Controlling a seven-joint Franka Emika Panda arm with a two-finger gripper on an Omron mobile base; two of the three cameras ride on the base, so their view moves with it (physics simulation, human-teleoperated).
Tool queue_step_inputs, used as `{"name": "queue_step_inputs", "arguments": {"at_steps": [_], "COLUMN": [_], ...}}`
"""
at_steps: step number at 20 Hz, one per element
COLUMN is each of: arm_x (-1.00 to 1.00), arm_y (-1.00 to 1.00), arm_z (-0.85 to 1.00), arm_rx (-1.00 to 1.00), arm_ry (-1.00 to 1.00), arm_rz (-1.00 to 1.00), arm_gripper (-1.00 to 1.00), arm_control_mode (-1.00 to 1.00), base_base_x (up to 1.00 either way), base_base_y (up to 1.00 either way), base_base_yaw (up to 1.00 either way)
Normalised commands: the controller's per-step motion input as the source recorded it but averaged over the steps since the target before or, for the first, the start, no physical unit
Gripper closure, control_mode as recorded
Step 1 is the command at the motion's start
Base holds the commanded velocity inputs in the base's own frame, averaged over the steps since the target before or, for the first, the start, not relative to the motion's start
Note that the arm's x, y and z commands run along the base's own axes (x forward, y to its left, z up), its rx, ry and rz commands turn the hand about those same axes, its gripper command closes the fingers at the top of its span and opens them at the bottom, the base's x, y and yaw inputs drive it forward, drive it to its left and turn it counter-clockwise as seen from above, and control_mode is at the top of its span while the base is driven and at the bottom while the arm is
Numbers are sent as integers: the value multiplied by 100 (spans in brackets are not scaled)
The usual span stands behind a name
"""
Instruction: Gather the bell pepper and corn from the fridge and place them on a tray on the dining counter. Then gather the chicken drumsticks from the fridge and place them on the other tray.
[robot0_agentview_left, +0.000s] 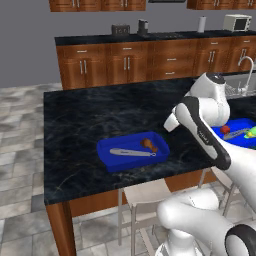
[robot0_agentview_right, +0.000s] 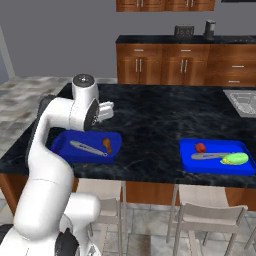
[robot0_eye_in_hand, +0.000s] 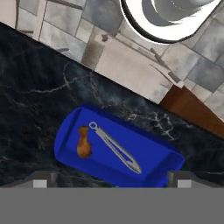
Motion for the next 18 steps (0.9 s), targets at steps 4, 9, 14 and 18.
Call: {"name": "queue_step_inputs", "arguments": {"at_steps": [4, 9, 14, 18], "arm_x": [-56, -51, -93, -100], "arm_y": [6, 1, 0, -18], "arm_z": [62, 43, 23, 29], "arm_rx": [-19, -22, -16, -1], "arm_ry": [-18, -30, -44, -42], "arm_rz": [49, 52, 25, -5], "arm_gripper": [-100, -100, -100, -100], "arm_control_mode": [-100, -100, -100, -100], "base_base_x": [0, 0, 0, 0], "base_base_y": [0, 0, 0, 0], "base_base_yaw": [0, 0, 0, 0]}}
